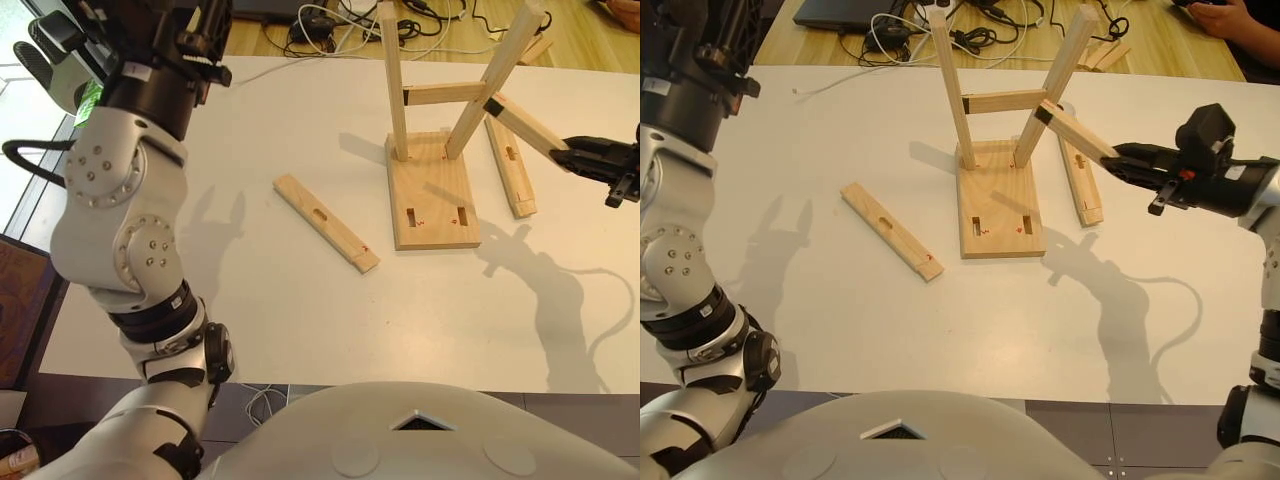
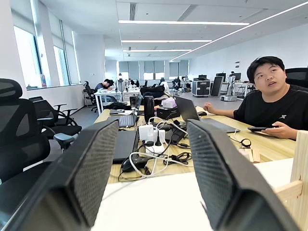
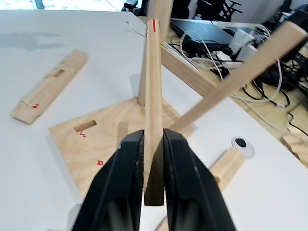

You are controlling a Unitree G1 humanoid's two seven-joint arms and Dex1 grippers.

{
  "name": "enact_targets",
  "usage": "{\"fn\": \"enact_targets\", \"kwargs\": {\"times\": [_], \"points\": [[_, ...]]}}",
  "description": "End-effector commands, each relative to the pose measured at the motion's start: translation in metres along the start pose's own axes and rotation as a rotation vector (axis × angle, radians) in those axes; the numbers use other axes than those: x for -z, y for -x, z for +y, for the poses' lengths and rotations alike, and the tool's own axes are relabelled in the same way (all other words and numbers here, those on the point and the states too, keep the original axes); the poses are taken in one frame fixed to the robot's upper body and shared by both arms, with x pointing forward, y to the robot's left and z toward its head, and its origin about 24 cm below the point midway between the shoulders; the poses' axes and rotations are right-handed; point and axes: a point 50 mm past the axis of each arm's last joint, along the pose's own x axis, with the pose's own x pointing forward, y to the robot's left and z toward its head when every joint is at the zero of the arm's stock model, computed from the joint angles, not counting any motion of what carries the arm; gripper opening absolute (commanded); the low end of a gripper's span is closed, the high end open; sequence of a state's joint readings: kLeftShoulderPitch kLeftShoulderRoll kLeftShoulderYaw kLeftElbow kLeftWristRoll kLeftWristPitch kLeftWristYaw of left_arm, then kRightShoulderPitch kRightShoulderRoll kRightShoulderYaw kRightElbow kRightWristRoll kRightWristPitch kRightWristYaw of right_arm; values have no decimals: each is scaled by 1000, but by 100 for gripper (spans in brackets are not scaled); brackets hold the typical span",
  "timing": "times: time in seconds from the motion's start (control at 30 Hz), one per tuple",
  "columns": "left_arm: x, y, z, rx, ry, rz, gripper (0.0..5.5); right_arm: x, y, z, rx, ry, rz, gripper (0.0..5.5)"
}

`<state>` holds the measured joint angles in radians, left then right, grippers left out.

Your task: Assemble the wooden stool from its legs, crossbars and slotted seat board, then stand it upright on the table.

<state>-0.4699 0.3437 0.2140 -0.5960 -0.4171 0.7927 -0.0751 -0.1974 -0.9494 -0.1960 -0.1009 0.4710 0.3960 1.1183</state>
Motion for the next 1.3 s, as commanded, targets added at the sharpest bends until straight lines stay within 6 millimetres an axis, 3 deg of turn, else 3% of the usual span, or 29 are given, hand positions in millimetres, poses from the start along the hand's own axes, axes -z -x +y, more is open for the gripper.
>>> {"fn": "enact_targets", "kwargs": {"times": [0.03,0.17,0.3,0.63,0.9,1.3], "points": [[-22,-36,-33,128,-4,-72,259,-31,-39,22,-100,47,-166,40],[-25,-67,-62,215,-36,-39,259,-63,-86,40,-142,46,-330,40],[-14,-69,-81,287,-47,4,259,-75,-104,48,-122,22,-393,40],[14,-50,-75,266,-76,101,259,-92,-98,47,-113,-72,-516,40],[18,-45,-69,227,-73,121,259,-99,-89,45,-129,-174,-606,40],[23,-44,-71,237,-58,145,259,-107,-99,48,-88,-416,-751,40]]}}
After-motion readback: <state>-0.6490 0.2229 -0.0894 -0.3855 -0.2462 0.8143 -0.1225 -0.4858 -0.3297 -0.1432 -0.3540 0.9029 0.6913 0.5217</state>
